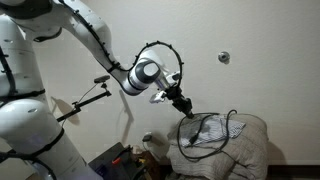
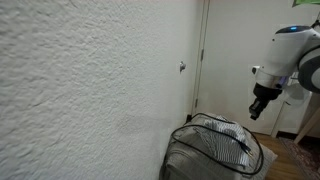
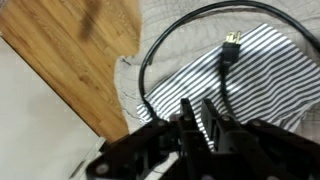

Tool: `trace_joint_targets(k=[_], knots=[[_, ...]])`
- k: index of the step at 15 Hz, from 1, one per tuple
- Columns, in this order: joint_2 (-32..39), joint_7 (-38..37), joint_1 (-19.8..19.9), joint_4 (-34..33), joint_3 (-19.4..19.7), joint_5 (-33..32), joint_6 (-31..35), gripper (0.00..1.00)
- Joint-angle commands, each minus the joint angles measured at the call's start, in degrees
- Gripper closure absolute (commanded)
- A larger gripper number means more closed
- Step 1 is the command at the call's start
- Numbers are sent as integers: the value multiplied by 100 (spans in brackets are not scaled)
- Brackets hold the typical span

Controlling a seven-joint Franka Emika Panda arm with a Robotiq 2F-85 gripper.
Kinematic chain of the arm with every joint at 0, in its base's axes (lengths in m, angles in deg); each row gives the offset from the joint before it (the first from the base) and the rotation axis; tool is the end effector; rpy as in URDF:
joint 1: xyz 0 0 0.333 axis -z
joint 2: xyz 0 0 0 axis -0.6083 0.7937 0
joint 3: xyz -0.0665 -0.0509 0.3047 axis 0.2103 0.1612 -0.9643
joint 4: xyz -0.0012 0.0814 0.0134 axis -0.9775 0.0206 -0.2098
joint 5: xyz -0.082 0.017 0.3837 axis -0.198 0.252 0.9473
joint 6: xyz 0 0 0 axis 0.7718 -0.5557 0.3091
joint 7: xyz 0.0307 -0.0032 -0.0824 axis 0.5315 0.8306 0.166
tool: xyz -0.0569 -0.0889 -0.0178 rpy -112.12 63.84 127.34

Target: Tie a knot using the black cable

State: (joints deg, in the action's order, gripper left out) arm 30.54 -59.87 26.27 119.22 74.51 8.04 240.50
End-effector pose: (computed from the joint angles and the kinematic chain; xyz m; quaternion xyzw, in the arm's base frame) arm 0.4738 -0.0731 0.2003 0.9908 -0.0205 0.0683 0.1152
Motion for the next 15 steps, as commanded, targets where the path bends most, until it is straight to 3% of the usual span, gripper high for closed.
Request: trace_joint_targets(k=[1,3,4,5,6,8,10,11,12,13,15], knots=[[-84,-881,-177,95,526,-885,156,95],[-51,-578,27,255,365,-634,483,95],[-43,-268,357,347,7,-418,698,95],[-14,146,597,491,-321,-46,1004,56],[21,632,900,641,-757,413,1298,56],[153,1395,1508,903,-1787,1241,1782,42],[575,1750,2030,943,-2742,1635,2224,27],[865,1834,2362,870,-3232,1667,2378,20],[1101,1600,3020,672,-3744,1063,2312,12],[1251,1953,3305,617,-4155,1349,2241,5],[1453,2159,3977,490,-4623,1225,1934,0]])
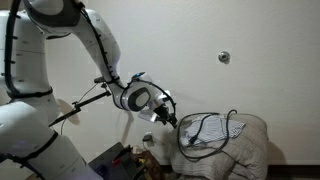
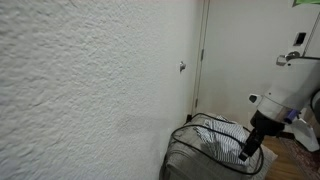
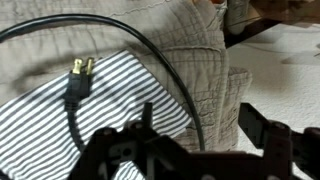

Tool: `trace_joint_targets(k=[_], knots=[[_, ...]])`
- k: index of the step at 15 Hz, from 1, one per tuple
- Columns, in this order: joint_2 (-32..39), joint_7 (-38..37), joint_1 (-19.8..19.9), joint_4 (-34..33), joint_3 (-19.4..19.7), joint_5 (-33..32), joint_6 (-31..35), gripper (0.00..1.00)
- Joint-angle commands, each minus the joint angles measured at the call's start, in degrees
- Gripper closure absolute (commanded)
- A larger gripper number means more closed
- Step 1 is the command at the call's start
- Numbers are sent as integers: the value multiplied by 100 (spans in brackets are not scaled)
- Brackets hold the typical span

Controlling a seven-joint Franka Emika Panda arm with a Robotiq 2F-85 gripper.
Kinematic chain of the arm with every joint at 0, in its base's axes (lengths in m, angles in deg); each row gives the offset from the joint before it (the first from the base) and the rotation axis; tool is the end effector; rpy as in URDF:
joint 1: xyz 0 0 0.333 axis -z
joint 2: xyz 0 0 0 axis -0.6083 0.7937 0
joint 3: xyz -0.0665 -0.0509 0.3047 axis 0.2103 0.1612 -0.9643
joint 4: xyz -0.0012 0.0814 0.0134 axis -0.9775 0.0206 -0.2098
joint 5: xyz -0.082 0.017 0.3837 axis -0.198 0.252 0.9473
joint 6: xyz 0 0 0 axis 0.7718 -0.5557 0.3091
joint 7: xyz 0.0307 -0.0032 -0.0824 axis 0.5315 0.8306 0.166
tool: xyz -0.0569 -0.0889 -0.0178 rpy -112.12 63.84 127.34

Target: Tie a knot using the black cable

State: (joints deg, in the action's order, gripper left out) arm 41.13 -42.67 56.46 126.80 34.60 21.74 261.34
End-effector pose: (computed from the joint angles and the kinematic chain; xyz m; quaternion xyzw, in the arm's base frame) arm 0.4269 0.0270 0.1260 -0.9896 -0.0740 -0.1049 0.0646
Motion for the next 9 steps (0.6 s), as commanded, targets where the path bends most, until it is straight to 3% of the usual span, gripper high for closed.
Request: trace_joint_targets(k=[1,5,9], knots=[[404,501,989,-319,-570,-69,-277,0],[331,572,945,-432,-161,192,-327,0],[396,527,571,-631,341,300,-405,0]])
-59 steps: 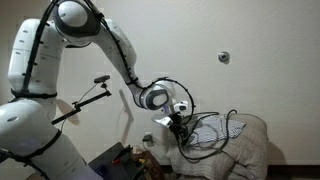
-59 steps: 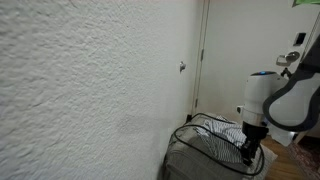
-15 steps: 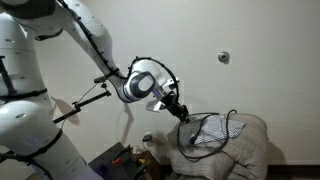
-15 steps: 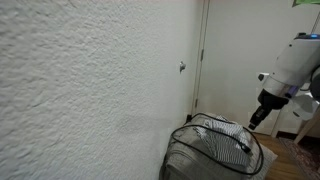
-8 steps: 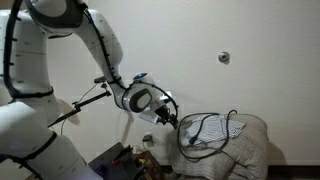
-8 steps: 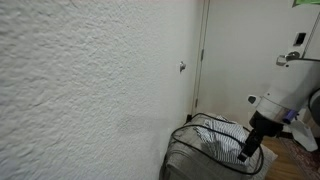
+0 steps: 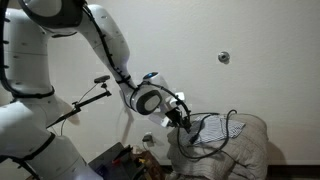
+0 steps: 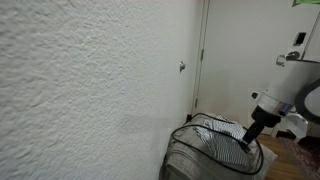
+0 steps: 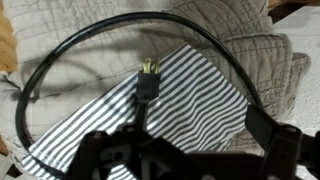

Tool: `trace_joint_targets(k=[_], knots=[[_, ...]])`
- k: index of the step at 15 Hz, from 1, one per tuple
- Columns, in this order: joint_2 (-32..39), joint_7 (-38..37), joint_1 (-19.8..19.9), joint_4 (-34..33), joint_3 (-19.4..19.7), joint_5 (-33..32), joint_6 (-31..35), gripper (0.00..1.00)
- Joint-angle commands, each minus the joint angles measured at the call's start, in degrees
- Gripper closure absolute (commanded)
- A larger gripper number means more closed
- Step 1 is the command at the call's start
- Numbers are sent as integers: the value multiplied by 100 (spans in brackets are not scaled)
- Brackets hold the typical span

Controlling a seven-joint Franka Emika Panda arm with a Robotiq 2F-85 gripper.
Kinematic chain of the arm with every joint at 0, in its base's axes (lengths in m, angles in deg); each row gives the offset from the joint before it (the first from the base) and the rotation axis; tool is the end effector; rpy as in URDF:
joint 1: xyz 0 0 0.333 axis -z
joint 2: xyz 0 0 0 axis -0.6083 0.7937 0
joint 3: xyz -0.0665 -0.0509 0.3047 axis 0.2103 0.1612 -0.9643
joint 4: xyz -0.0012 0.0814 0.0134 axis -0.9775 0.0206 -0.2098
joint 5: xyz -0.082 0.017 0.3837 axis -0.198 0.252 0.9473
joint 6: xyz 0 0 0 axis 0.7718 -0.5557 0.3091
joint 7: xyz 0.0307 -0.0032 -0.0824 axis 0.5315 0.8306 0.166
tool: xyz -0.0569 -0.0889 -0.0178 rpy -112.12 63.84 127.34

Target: Tie a knot using the black cable

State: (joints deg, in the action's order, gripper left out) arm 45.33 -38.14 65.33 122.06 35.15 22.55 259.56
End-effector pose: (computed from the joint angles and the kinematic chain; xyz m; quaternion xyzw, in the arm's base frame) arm 0.4456 -0.0479 0.1100 -0.9928 -0.0201 -0.1031 0.0579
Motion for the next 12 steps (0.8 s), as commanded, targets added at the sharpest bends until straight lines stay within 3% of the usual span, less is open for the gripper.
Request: trace_joint_targets(k=[1,2,4,12], knots=[[-6,60,-457,-201,422,256,-264,0],[-4,23,-681,-251,659,316,-283,0],[15,126,-510,-154,511,324,-123,0],[193,22,-946,-366,842,442,-255,0]])
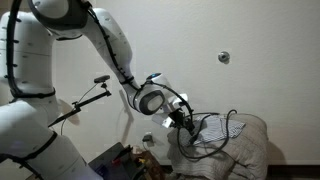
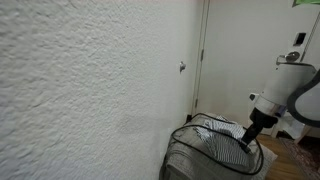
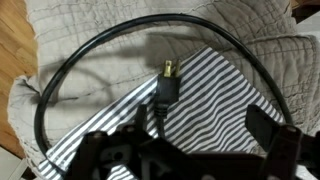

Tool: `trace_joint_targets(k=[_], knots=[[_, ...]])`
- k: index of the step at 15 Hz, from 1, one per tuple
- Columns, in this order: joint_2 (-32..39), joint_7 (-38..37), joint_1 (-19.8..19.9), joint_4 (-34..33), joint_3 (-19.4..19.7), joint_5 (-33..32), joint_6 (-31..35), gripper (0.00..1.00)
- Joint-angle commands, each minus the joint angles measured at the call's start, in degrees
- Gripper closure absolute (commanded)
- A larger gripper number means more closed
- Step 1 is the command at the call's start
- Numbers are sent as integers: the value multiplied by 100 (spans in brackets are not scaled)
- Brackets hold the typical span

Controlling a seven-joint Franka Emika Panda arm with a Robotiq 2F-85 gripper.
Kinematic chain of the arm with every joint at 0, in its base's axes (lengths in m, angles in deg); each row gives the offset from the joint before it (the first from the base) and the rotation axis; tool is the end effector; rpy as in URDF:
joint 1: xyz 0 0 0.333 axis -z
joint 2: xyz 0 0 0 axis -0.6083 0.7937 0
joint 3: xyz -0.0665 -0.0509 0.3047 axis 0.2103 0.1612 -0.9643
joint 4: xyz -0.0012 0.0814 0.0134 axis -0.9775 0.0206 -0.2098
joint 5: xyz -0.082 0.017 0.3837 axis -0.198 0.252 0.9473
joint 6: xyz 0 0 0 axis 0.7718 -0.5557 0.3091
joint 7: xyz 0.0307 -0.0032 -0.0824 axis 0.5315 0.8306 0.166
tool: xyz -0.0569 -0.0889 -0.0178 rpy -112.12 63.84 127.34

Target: Tie a knot using the black cable

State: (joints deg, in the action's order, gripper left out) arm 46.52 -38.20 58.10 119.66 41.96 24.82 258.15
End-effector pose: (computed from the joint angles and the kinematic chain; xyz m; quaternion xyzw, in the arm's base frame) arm 0.4533 -0.0565 0.0990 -0.9956 -0.0123 -0.0875 0.0326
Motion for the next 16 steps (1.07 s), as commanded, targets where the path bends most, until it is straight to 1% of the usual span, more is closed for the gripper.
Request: trace_joint_targets(k=[1,4,7,11,16], knots=[[92,12,-315,-146,245,252,-128,0],[200,-25,-566,-246,503,350,-108,0],[311,-52,-702,-357,669,412,-128,0],[462,-81,-830,-508,793,491,-156,0],[550,-138,-1118,-657,956,535,-238,0]])
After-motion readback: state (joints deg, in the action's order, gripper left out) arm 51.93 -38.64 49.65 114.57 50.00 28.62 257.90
